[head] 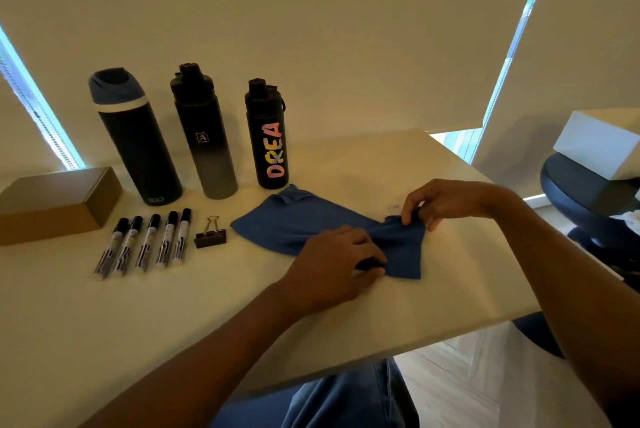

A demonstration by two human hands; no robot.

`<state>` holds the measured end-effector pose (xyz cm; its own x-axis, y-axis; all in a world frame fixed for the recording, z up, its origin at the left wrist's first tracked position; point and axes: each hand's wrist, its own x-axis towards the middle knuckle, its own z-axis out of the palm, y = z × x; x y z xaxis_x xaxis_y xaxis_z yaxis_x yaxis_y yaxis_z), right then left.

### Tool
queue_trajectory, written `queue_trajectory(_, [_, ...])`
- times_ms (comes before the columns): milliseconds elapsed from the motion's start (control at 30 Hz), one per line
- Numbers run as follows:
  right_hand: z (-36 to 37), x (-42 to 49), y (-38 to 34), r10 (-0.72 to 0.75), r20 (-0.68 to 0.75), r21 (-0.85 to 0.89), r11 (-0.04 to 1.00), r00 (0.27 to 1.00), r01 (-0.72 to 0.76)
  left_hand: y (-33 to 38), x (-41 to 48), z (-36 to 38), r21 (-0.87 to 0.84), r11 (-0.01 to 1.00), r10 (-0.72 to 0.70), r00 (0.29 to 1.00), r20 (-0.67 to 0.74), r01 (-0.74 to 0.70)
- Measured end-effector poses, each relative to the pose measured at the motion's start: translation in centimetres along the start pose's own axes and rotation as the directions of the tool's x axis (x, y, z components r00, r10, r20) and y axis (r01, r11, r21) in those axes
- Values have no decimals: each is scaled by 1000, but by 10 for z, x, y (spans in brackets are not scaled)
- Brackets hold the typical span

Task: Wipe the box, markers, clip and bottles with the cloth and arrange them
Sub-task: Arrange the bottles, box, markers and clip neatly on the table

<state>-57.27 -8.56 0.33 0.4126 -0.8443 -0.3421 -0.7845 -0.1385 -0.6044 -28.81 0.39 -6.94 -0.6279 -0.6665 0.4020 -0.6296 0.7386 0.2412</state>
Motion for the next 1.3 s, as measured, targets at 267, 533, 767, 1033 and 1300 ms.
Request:
queue_trajectory(267, [0, 8, -4, -35, 74, -243, 969, 997, 52, 15, 20, 14, 24, 988, 154, 988, 14, -155])
queue_trajectory(533, [-1, -25, -53, 53, 340, -306, 950, 939, 57, 34, -29, -30, -591, 772, -202, 971, 124, 236])
queue_trajectory(767, [9, -30, -104, -339, 188, -220, 900, 922, 376, 7, -72, -78, -599, 715, -416, 908, 50, 361])
queue_trajectory(1033, [11, -41, -115, -217, 498, -100, 948, 840, 304, 11, -99, -123, -505, 819, -230, 962, 148, 273])
queue_trajectory(1300, [27, -20, -116, -350, 198, -45, 930, 915, 366, -15, -96, -120, -610, 699, -460, 888, 16, 374])
